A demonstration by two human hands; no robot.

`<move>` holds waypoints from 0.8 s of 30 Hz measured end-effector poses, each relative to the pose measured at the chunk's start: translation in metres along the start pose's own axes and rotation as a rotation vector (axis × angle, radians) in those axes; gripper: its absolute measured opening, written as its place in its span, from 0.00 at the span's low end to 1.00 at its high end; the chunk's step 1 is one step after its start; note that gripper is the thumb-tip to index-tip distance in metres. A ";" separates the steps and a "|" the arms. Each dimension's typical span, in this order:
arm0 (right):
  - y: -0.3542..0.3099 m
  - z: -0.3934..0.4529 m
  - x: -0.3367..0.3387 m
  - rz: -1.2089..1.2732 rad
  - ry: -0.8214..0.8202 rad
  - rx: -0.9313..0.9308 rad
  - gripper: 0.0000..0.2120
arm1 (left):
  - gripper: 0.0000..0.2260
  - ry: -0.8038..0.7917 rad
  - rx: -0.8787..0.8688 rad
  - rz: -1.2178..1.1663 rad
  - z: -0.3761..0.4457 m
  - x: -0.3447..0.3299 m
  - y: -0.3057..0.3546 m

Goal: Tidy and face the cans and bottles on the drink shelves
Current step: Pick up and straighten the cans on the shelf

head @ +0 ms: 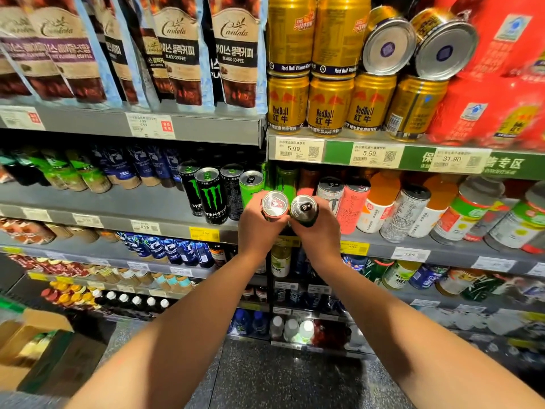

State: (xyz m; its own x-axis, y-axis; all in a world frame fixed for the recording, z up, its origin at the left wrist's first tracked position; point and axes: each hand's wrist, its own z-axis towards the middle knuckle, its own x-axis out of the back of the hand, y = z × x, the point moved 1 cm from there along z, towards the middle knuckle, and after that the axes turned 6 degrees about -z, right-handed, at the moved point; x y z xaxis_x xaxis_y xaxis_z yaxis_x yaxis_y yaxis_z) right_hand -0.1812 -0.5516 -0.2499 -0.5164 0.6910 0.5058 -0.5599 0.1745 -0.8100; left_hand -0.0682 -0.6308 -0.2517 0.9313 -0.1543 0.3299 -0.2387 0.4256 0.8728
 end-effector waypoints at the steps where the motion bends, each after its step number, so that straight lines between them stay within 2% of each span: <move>1: 0.002 -0.001 -0.002 0.000 -0.013 -0.005 0.22 | 0.21 -0.003 0.018 -0.016 -0.002 0.002 -0.001; 4: 0.010 0.000 -0.002 -0.013 -0.053 -0.003 0.23 | 0.23 0.024 0.057 -0.060 -0.008 0.005 -0.002; 9: 0.005 0.006 0.005 0.042 -0.043 -0.054 0.23 | 0.20 0.203 0.148 -0.175 -0.008 0.025 0.012; 13: -0.011 0.019 0.002 0.097 -0.116 -0.093 0.22 | 0.18 0.331 0.228 -0.324 -0.007 0.052 0.018; 16: -0.026 0.028 -0.007 0.067 -0.133 -0.076 0.22 | 0.13 0.414 0.348 -0.467 -0.011 0.072 0.017; 19: -0.033 0.039 -0.021 0.010 -0.144 -0.073 0.21 | 0.17 0.453 0.490 -0.603 -0.018 0.086 0.008; 24: -0.036 0.053 -0.032 -0.123 -0.161 -0.090 0.32 | 0.19 0.466 0.510 -0.703 -0.030 0.101 -0.003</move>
State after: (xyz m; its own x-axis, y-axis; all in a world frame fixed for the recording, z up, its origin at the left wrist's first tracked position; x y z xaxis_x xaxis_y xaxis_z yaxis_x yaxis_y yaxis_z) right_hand -0.1791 -0.6176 -0.2217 -0.5483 0.5411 0.6376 -0.5686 0.3179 -0.7587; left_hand 0.0347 -0.6210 -0.2313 0.8957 0.1882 -0.4029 0.4230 -0.0812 0.9025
